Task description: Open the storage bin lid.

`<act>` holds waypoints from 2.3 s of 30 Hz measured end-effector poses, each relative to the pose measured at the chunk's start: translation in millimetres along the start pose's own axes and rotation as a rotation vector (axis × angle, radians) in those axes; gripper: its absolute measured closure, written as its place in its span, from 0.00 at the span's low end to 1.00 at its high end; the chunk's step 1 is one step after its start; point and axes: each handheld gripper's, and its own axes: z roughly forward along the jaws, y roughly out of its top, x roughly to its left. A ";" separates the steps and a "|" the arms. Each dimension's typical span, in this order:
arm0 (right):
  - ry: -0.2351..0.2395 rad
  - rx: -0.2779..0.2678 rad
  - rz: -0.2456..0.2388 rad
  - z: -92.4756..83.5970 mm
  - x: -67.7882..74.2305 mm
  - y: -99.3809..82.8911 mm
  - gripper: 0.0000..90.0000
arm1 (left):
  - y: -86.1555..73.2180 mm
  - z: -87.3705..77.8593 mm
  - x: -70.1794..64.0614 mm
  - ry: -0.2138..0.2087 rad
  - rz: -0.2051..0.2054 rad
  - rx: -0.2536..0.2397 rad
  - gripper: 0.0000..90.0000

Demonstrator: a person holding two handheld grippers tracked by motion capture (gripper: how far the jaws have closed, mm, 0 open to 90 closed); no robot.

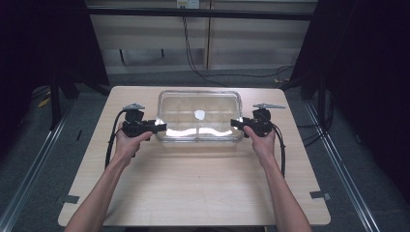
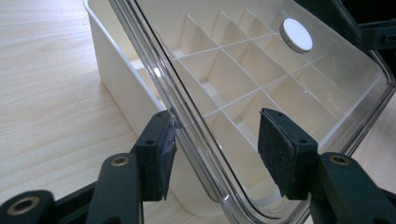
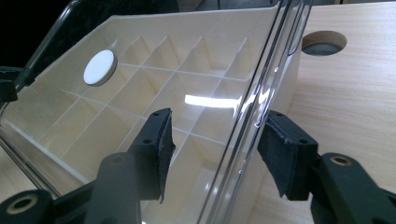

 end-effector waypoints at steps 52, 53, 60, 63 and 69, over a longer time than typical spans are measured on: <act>0.149 -0.057 0.059 -50.0 1.8 -13.5 0.85 | -11.3 -22.4 -20.3 -0.031 0.048 -0.016 0.73; 0.149 -0.057 0.059 -50.0 1.8 -13.5 0.85 | -11.3 -22.4 -20.3 -0.031 0.048 -0.016 0.73; 0.151 -0.048 0.043 -55.3 7.0 -13.4 0.85 | -13.5 -27.4 -20.5 -0.039 0.040 -0.003 0.73; 0.155 -0.048 0.038 -56.0 9.2 -13.1 0.85 | -13.6 -30.1 -20.9 -0.038 0.044 -0.007 0.73; 0.172 -0.042 0.036 -54.4 11.5 -16.8 0.85 | -15.1 -39.0 -22.1 -0.043 0.040 -0.025 0.74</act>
